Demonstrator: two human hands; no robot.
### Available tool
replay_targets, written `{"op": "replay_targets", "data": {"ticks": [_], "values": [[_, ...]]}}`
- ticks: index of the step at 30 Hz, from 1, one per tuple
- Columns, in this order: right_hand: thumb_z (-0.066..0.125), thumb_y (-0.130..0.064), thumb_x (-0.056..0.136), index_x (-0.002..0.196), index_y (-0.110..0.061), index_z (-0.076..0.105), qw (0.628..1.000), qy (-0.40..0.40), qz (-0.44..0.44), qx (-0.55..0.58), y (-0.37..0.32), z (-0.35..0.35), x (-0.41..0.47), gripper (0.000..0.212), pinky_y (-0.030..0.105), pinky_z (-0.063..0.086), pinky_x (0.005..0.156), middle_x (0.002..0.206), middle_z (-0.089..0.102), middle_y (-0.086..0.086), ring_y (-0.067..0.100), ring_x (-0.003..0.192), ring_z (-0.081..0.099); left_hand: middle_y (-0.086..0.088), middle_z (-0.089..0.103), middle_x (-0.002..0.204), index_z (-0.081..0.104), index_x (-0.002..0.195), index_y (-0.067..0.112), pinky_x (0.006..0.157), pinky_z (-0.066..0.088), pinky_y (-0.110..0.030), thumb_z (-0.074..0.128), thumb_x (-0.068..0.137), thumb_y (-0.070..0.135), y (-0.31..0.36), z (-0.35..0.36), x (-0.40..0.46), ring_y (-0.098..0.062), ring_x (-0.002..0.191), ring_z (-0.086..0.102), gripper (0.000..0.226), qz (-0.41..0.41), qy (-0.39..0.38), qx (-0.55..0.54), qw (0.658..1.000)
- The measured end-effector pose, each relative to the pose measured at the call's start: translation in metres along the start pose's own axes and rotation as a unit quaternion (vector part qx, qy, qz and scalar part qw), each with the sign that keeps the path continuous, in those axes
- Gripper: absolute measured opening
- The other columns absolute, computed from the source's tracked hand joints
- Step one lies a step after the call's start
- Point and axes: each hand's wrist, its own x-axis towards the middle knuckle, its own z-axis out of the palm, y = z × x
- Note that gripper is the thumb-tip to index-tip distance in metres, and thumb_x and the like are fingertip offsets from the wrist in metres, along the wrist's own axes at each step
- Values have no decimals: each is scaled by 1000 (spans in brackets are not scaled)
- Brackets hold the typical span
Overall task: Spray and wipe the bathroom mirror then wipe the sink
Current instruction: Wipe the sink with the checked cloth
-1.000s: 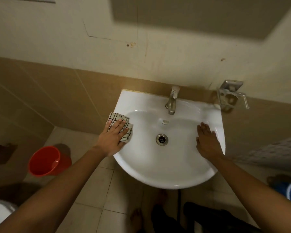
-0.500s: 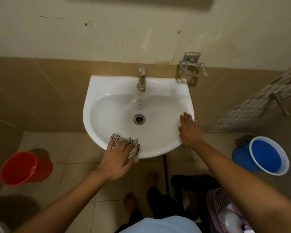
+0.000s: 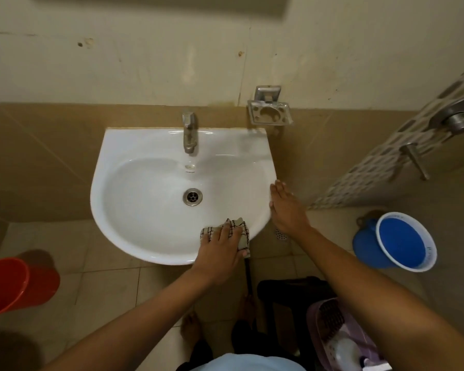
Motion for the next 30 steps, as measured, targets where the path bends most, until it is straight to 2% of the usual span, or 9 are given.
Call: {"op": "replay_targets", "data": {"ticks": [5, 8, 9, 12, 16, 21, 25, 30], "values": [[35, -6, 100, 154, -3, 8, 999, -16, -44, 20, 18, -9, 13, 60, 39, 13, 122, 163, 5, 15, 26, 151, 6, -17, 22, 160, 19, 153, 15, 116, 26, -54, 29, 101, 54, 44, -4, 35, -35, 144, 29, 65, -60, 7, 13, 998], [38, -1, 96, 154, -5, 7, 997, -24, -61, 36, 32, -14, 25, 67, 36, 15, 122, 164, 3, 12, 23, 151, 7, -25, 32, 154, 32, 149, 8, 106, 39, -58, 33, 98, 54, 66, -7, 61, -41, 137, 42, 69, -88, 37, -22, 995], [39, 0, 95, 155, -7, 7, 997, -24, -60, 45, 37, -16, 29, 68, 36, 18, 122, 164, 3, 10, 21, 151, 7, -26, 31, 154, 31, 149, 7, 105, 40, -59, 33, 97, 54, 72, -8, 71, -42, 137, 41, 70, -96, 43, -34, 994], [41, 0, 94, 155, -11, 7, 996, -22, -54, 63, 55, -26, 42, 71, 36, 26, 119, 164, 1, 4, 16, 151, 6, -25, 12, 161, 11, 155, 8, 112, 31, -56, 31, 101, 52, 87, -9, 103, -40, 147, 22, 72, -120, 35, -59, 990], [42, 0, 93, 156, -14, 6, 996, -32, -54, 69, 75, -34, 50, 74, 34, 34, 112, 164, -1, 1, 15, 151, 6, -22, -8, 163, -4, 156, 12, 119, 18, -55, 27, 103, 50, 98, -13, 139, -40, 151, 2, 73, -137, 66, -96, 984], [41, -5, 95, 156, -17, 6, 994, -44, -58, 79, 86, -27, 51, 71, 41, 41, 109, 164, 0, -1, 17, 150, 10, -18, -30, 158, -12, 156, 16, 121, -1, -51, 23, 104, 47, 90, -20, 166, -37, 147, -24, 70, -83, 115, -86, 986], [38, -11, 101, 156, -14, 9, 990, -37, -85, 110, 77, -24, 45, 62, 43, 30, 117, 164, 3, 3, 19, 150, 12, -20, -26, 159, -9, 156, 13, 121, 0, -56, 3, 96, 57, 65, -31, 194, -39, 146, -25, 75, -76, 129, -75, 986], [33, -23, 105, 155, -11, 9, 987, -15, -103, 120, 63, -21, 42, 57, 34, 22, 120, 164, 3, 5, 17, 151, 5, -23, -14, 161, 1, 156, 10, 119, 4, -59, -15, 91, 62, 31, -51, 219, -43, 147, -17, 85, -56, 122, -10, 991]]}}
